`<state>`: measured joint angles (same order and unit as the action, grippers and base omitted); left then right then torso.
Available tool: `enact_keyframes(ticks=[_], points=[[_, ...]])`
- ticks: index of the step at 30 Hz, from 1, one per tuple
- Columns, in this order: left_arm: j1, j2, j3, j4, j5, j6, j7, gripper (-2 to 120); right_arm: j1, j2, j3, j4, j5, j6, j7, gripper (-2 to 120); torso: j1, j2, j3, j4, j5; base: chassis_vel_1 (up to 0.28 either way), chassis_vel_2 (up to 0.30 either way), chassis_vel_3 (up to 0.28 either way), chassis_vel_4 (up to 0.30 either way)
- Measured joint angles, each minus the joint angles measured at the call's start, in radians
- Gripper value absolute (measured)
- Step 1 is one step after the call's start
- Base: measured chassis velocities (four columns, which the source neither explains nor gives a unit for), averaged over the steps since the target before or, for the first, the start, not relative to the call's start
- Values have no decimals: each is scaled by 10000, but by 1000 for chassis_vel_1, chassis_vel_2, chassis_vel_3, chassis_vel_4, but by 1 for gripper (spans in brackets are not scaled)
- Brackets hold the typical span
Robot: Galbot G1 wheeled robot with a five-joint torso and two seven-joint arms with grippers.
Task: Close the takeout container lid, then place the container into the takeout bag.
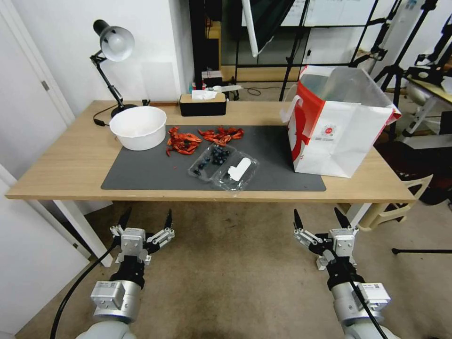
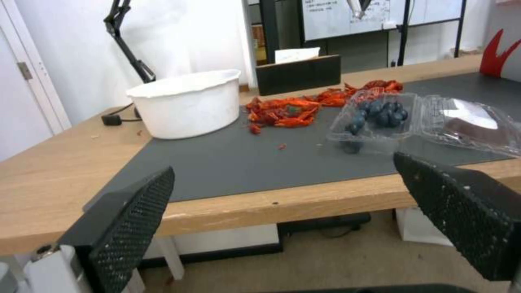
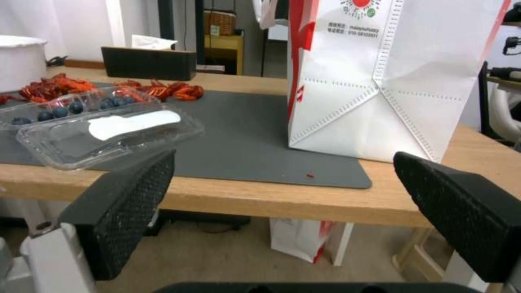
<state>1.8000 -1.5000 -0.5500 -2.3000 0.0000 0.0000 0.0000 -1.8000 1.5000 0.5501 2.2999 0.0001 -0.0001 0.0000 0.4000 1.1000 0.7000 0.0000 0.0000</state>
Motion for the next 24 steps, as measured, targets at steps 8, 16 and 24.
enact_keyframes(ticks=[8,16,24], points=[[0,0,0,0,0,0,0,100,0,0,0,0,0,0,0,100,0,0,0,0,0,0,0,0,0],[-121,283,564,-147,-682,402,-836,100,634,-136,-1146,-127,-253,-1346,-244,100,0,0,0,1,-1,0,0,0,0],[-355,813,1592,-417,-1902,1128,-2328,100,1350,-134,-2034,-204,-389,-2460,-526,100,0,0,0,-1,-1,0,0,0,0]])
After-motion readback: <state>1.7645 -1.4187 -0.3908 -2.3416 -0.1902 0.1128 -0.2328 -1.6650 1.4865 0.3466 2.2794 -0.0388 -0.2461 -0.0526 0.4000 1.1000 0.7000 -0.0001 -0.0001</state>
